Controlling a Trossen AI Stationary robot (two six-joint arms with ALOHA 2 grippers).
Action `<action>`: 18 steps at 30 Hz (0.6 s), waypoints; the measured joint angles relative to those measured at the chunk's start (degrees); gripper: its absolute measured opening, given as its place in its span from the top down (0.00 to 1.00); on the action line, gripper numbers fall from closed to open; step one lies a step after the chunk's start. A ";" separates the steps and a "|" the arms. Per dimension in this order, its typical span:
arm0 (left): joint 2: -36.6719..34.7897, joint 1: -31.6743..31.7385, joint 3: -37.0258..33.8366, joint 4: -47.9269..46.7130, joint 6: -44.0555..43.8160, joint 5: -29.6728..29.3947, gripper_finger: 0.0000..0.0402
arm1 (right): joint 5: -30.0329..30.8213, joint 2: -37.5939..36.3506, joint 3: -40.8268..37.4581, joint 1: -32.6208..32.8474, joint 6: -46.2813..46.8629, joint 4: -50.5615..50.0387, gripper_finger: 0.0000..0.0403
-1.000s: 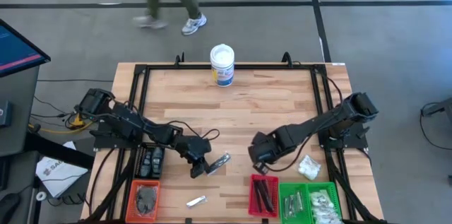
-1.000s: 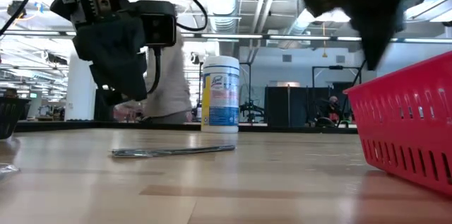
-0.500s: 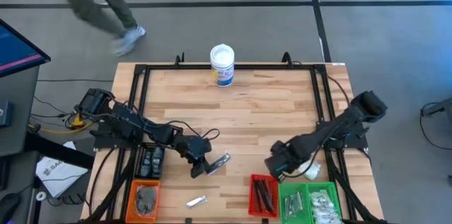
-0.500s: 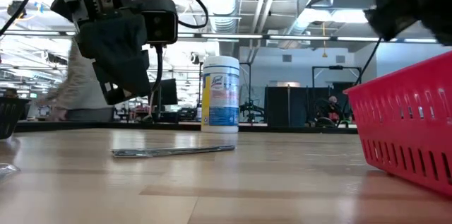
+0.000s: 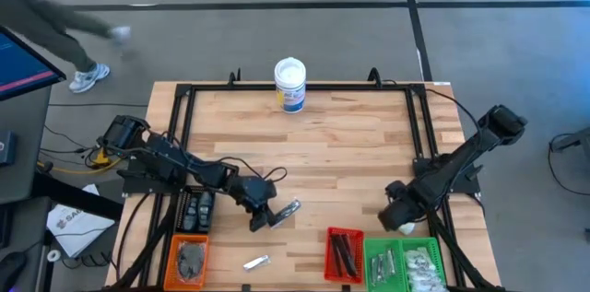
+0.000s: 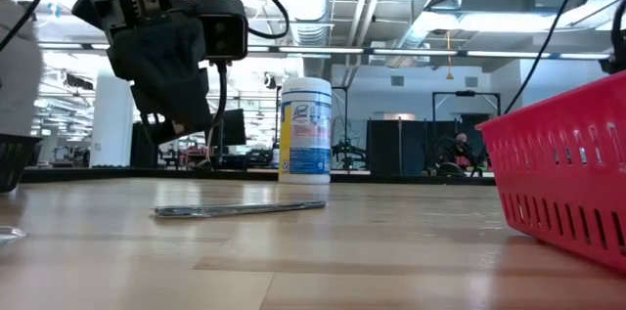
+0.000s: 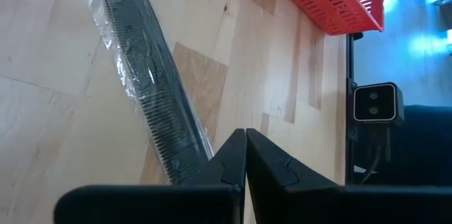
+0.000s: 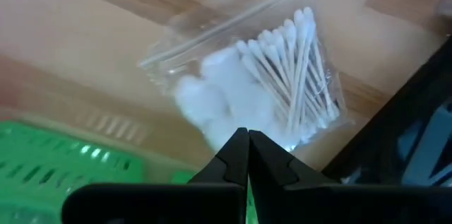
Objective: Pick & Place Travel size toiletries
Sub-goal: Put the white cotton pack into the right green bin
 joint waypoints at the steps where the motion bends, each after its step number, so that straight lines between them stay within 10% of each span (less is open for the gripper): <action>1: 0.00 0.12 0.00 0.02 0.00 0.00 1.00 | -0.11 -0.04 -0.89 0.00 0.49 0.83 1.00; 18: 0.00 0.78 0.00 1.07 -0.09 -0.28 1.00 | -1.68 6.51 -5.50 -6.99 -6.90 13.28 1.00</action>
